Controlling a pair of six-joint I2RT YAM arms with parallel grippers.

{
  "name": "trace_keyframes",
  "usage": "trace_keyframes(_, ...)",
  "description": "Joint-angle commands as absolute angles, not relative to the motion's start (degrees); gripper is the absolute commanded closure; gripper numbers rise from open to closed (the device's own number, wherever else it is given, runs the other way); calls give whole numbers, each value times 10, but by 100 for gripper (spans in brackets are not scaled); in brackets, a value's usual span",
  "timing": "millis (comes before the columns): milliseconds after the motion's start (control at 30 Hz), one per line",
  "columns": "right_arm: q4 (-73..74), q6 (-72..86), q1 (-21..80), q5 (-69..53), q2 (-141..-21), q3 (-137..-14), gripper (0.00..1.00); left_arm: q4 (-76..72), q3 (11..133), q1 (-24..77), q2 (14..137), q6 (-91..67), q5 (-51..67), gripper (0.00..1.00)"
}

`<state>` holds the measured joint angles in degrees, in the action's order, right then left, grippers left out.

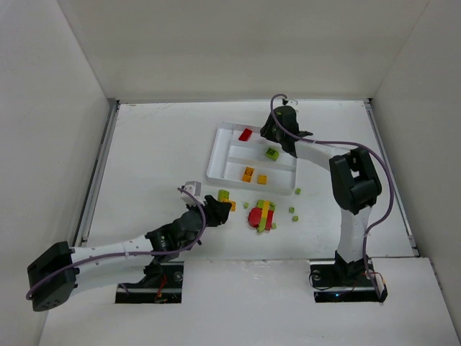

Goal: Sort the legos into containers by color

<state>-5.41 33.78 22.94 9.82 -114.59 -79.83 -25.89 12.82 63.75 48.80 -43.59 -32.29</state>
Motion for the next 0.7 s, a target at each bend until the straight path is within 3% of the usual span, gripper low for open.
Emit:
trace_keyframes(0,-28,316,232,128,-1157,-842,75,-295,132,628,463,-465,-299,79)
trace_keyframes(167,7,302,236,138,-1178,-875,70,-294,136,614,463,-472,-279,79)
trace_keyframes(300,4,303,246,138,-1161,-859,44,-294,136,600,469,-490,-264,79)
trace_keyframes(400,1,304,251,138,-1130,-840,37,-294,140,583,475,-502,-244,79)
trace_keyframes(533,-7,304,264,134,-1060,-791,38,-293,154,554,493,-516,-197,79)
trace_keyframes(667,-58,302,302,121,-951,-664,50,-269,169,519,500,-534,-149,79)
